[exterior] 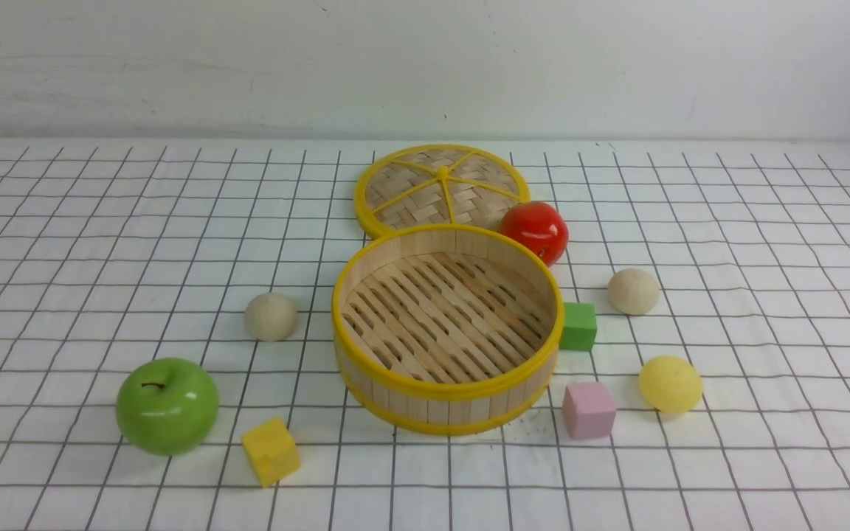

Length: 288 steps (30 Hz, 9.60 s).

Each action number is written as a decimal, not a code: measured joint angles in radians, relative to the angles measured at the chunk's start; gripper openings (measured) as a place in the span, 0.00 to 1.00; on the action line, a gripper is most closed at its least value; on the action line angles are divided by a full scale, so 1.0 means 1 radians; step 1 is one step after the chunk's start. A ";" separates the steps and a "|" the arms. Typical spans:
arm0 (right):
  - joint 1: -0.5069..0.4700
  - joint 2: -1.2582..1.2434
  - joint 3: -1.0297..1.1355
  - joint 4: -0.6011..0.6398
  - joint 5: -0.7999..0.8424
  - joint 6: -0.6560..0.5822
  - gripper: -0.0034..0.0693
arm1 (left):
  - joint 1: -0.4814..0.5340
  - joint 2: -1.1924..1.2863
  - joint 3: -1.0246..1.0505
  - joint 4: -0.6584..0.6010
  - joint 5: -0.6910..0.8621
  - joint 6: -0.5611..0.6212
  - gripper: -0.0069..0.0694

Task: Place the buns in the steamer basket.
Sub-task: Use the left arm to grab a steamed stuffed bun, then use the left arm to put the steamed stuffed bun into the steamer, then use the right arm to grab a steamed stuffed bun

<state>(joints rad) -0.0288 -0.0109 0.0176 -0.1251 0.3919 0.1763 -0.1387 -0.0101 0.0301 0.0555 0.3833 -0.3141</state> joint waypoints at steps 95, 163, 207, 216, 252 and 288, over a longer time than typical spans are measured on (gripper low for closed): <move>0.000 0.000 0.000 0.000 0.000 0.000 0.38 | -0.107 2.236 -1.887 -0.012 0.619 0.044 0.29; 0.000 0.000 0.000 -0.001 0.000 0.000 0.38 | -0.102 1.517 -2.060 -0.229 0.853 0.203 0.62; 0.000 0.000 0.000 -0.001 -0.001 0.000 0.38 | -0.102 0.491 -0.918 -0.145 0.519 0.107 0.07; 0.000 0.000 0.000 -0.001 -0.001 0.000 0.38 | -0.102 0.296 -0.589 -0.033 0.102 0.107 0.07; 0.000 0.000 0.000 -0.001 -0.001 0.000 0.38 | 0.101 0.000 0.001 -0.102 -0.010 0.132 0.07; 0.000 0.003 -0.056 0.006 -0.690 0.176 0.38 | 0.101 0.000 0.001 -0.101 -0.007 0.132 0.09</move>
<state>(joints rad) -0.0288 -0.0078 -0.0386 -0.1189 -0.2976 0.3519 -0.0376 -0.0099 0.0308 -0.0452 0.3761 -0.1817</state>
